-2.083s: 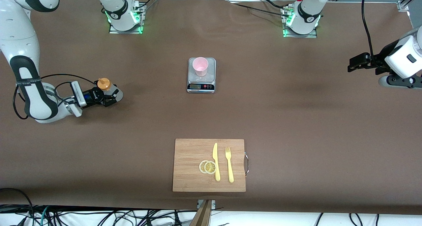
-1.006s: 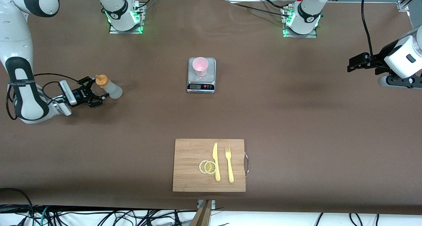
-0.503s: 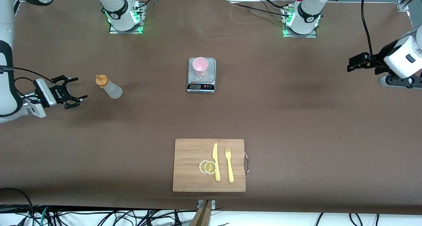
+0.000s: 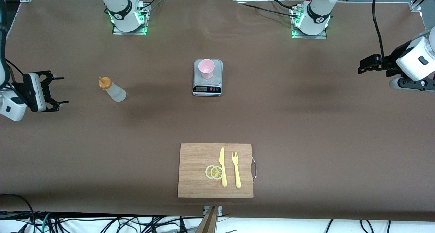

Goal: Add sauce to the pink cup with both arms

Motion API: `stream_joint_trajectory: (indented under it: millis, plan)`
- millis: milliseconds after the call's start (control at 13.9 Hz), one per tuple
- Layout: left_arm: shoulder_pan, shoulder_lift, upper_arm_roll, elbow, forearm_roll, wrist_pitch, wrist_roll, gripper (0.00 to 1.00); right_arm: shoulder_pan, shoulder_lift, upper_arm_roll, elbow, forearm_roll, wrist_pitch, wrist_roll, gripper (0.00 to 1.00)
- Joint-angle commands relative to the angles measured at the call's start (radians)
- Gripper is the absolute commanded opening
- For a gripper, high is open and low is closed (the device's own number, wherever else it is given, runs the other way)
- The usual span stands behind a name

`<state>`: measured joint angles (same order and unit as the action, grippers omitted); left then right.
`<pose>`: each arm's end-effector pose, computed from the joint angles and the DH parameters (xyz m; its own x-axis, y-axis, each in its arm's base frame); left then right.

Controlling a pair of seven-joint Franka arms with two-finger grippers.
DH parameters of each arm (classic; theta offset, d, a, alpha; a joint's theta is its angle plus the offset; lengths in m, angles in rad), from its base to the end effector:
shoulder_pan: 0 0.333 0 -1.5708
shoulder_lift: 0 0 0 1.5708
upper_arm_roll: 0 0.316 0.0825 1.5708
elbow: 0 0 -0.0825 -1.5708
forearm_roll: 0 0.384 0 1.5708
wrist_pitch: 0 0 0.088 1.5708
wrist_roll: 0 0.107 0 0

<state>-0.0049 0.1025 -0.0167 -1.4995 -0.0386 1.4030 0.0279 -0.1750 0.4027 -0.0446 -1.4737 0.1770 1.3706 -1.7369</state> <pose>0.5657 -0.0164 0.5872 0.9790 -0.0557 -0.1963 -0.0476 -0.9978 0.0458 0.6071 -0.1096 0.4199 0.1173 0.9665 0.2283 0.8929 -0.0020 -0.4502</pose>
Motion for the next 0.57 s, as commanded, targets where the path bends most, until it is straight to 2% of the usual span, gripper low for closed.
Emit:
stream_joint_trajectory:
  millis: [0, 287, 503]
  plan:
    - [-0.001, 0.022, -0.002, 0.042, 0.013, -0.026, 0.017, 1.00, 0.072, -0.166, -0.011, -0.118, -0.089, 0.039, 0.243, 1.00]
    - [-0.001, 0.023, -0.002, 0.042, 0.013, -0.026, 0.017, 1.00, 0.211, -0.290, -0.026, -0.141, -0.235, 0.068, 0.651, 1.00]
    - [-0.001, 0.023, -0.002, 0.042, 0.013, -0.026, 0.017, 1.00, 0.246, -0.320, -0.023, -0.146, -0.260, 0.077, 0.992, 1.00]
